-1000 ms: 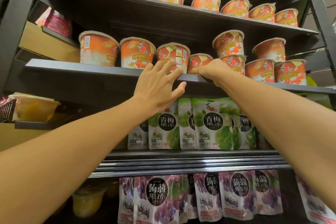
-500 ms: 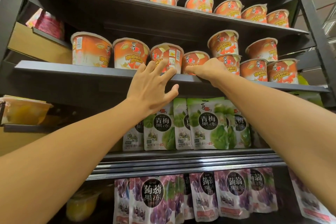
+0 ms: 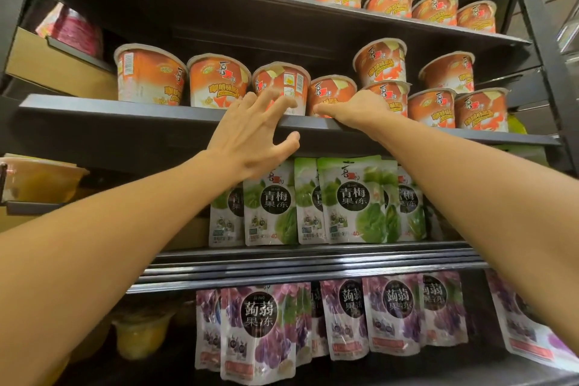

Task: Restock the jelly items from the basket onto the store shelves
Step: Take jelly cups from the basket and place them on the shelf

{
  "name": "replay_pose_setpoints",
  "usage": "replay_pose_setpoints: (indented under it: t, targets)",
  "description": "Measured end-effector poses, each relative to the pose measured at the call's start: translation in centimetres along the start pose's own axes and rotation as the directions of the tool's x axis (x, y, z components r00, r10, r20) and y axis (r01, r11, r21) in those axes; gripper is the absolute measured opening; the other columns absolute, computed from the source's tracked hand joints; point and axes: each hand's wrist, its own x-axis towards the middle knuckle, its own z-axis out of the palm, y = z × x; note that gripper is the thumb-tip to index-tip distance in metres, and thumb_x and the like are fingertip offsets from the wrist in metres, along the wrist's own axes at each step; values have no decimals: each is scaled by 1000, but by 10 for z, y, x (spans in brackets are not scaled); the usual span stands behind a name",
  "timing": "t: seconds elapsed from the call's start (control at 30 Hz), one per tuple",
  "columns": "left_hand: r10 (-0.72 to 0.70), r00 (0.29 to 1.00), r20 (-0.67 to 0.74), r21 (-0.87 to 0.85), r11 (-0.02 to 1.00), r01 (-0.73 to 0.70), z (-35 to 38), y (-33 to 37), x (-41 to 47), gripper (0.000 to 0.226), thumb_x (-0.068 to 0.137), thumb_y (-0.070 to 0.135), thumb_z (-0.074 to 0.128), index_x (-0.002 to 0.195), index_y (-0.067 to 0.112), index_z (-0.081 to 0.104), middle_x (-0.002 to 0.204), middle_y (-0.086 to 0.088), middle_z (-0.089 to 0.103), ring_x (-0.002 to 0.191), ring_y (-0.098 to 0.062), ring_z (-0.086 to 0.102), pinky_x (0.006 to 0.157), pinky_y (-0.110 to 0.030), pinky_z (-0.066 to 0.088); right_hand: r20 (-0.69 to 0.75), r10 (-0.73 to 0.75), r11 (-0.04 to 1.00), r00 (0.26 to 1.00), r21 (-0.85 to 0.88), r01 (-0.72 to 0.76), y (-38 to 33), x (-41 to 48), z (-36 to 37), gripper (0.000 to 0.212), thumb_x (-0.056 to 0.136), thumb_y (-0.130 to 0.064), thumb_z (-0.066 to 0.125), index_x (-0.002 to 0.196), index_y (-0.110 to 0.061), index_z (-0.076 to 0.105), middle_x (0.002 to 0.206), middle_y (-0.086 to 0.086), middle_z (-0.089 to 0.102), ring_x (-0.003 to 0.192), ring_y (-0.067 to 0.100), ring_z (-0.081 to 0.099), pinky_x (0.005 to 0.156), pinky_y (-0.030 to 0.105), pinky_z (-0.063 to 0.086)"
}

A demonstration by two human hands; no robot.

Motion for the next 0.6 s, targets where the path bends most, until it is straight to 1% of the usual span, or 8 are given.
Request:
replay_pose_setpoints:
  t: [0.1, 0.2, 0.27, 0.33, 0.43, 0.47, 0.53, 0.6]
  targets:
    - [-39, 997, 60, -174, 984, 49, -9, 0, 3, 48, 90, 46, 45, 129, 18, 46, 133, -4, 46, 107, -21, 43, 92, -35, 36, -27, -28, 999, 999, 30, 29, 5, -8, -4, 83, 75, -70, 64, 126, -6, 52, 122, 11, 59, 113, 28, 58, 88, 35, 49]
    - [-163, 981, 104, -379, 905, 191, -19, 4, 7, 36, 91, 31, 55, 124, 18, 51, 127, -1, 48, 119, -19, 39, 97, -32, 35, -52, -55, 989, 997, 133, 61, 14, -16, -7, 70, 79, -59, 67, 122, -5, 56, 117, 9, 61, 111, 25, 59, 86, 33, 50]
    - [-285, 956, 68, -433, 855, 285, -21, 9, 6, 27, 92, 25, 57, 117, 17, 54, 120, 1, 52, 112, -13, 42, 88, -21, 34, -107, -85, 968, 991, 228, 107, 23, -24, -6, 58, 82, -50, 70, 120, -8, 57, 116, 5, 61, 108, 20, 58, 81, 28, 45]
    - [-391, 920, 34, -482, 800, 358, -24, 15, 0, 18, 93, 20, 58, 111, 16, 57, 117, -1, 56, 107, -11, 46, 79, -13, 34, -160, -105, 934, 982, 324, 152, 31, -33, -5, 46, 85, -43, 71, 117, -12, 60, 116, 1, 62, 102, 14, 56, 80, 24, 41]
    - [-437, 899, 15, -524, 762, 380, -32, 29, -16, 14, 94, 14, 56, 107, 13, 60, 113, -2, 60, 108, -13, 52, 87, -16, 38, -181, -159, 920, 971, 331, 212, 37, -46, -8, 29, 90, -35, 67, 109, -13, 69, 113, -1, 67, 97, 7, 54, 83, 21, 39]
    - [-440, 898, 16, -536, 755, 379, -35, 34, -23, 13, 94, 13, 56, 106, 12, 61, 111, -1, 61, 106, -11, 52, 88, -14, 37, -178, -176, 922, 968, 316, 226, 37, -51, -9, 25, 92, -32, 66, 108, -14, 71, 113, -1, 68, 99, 8, 55, 84, 22, 40]
    - [-467, 884, 38, -570, 716, 402, -40, 47, -39, 12, 94, 14, 56, 103, 14, 63, 106, 2, 63, 99, -7, 53, 81, -2, 34, -189, -220, 924, 957, 275, 267, 38, -64, -9, 19, 93, -28, 64, 105, -15, 71, 113, 0, 67, 107, 14, 56, 92, 30, 46]
    - [-529, 843, 104, -627, 623, 468, -42, 63, -60, 10, 94, 15, 57, 100, 18, 65, 99, 5, 65, 89, -4, 57, 74, -1, 39, -209, -274, 903, 939, 281, 326, 42, -89, -6, 13, 93, -26, 63, 98, -17, 71, 107, 0, 68, 107, 17, 58, 95, 36, 48]
